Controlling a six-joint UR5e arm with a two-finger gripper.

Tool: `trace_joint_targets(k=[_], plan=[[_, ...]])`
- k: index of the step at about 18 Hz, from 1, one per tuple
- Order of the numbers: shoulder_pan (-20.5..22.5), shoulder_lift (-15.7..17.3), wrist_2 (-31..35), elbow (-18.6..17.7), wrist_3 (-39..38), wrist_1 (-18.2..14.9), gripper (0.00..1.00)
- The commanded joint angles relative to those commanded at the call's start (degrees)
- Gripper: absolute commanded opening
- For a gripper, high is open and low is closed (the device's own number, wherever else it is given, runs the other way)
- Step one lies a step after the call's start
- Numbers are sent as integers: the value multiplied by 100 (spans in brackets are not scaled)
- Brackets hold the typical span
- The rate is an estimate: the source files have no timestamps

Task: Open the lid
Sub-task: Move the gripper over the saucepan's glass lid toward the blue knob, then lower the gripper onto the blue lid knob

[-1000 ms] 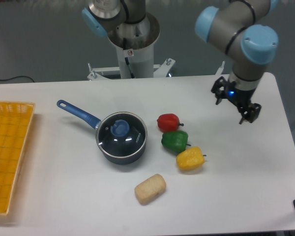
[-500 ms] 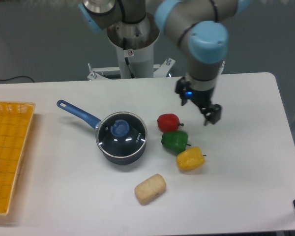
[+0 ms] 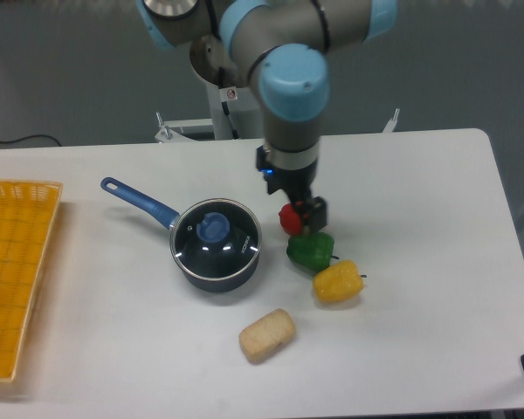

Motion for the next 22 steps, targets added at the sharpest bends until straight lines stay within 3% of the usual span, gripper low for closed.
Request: trace_joint_targets(k=[6,15,20,22], plan=[[-115,-18,-18,-105,799,88,100],[-326,-44,-79,-395,1098,141,100],[-475,-36,-70,-799,1055,852,100],[-554,-36,-62,-826,1055,861,100]])
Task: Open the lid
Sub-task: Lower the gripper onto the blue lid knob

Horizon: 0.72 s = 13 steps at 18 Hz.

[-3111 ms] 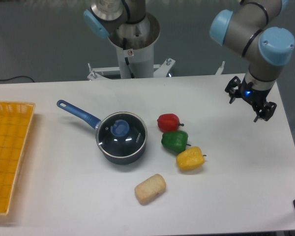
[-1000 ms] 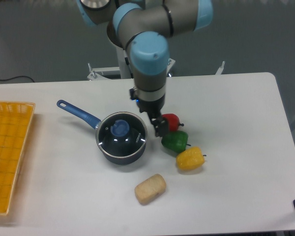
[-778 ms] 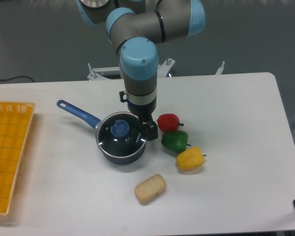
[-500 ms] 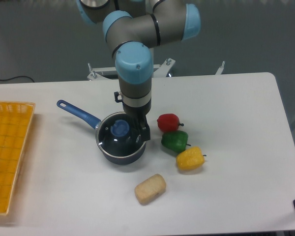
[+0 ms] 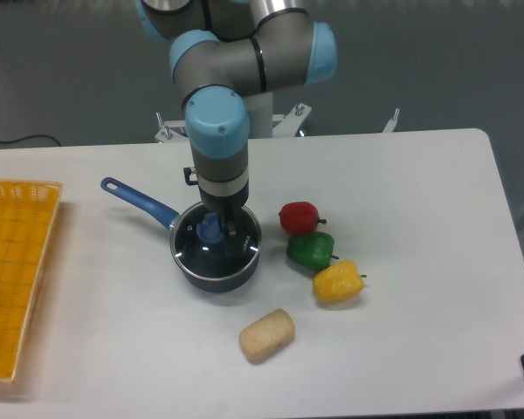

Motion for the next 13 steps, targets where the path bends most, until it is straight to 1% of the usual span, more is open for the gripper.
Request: trace_joint_targets(k=[6,13], plan=[[-44,-9,44,-202,9,35,100],[-79,-9,53,-237,-18,35,100]])
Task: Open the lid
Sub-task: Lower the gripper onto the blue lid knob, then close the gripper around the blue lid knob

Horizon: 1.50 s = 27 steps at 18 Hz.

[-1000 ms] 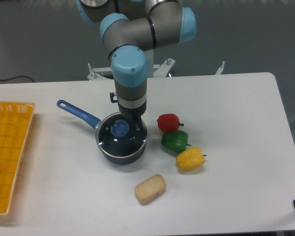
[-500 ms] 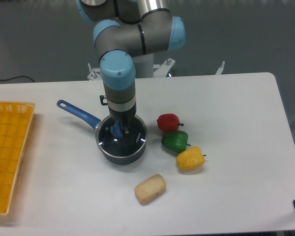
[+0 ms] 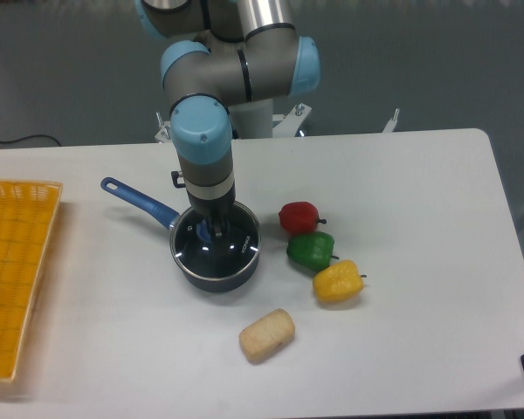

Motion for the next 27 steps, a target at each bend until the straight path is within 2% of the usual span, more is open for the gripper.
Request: trace_joint_targets(k=[27], plan=[[-141,-211,193,-70,-26,141,99]])
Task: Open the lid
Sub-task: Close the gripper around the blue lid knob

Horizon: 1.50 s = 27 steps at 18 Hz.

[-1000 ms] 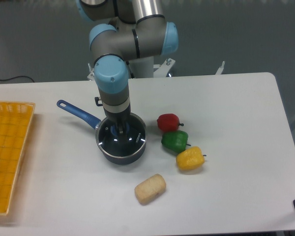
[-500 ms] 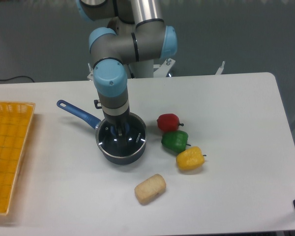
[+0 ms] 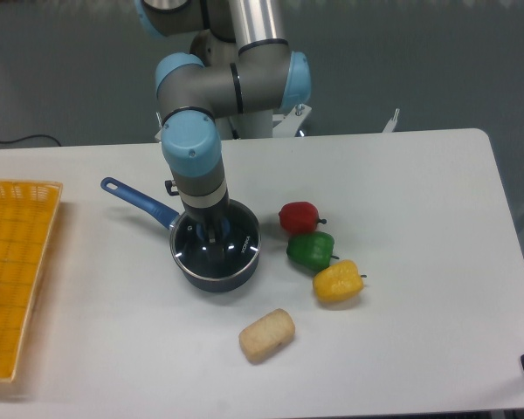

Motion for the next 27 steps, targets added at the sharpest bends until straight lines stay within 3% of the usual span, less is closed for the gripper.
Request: trace_joint_targets(k=[8,16,27], plan=[[9,-62,-18,0,88,70,92],[53,-26,-18,0,123,62,71],[79,35,-44,26,105,53,67]])
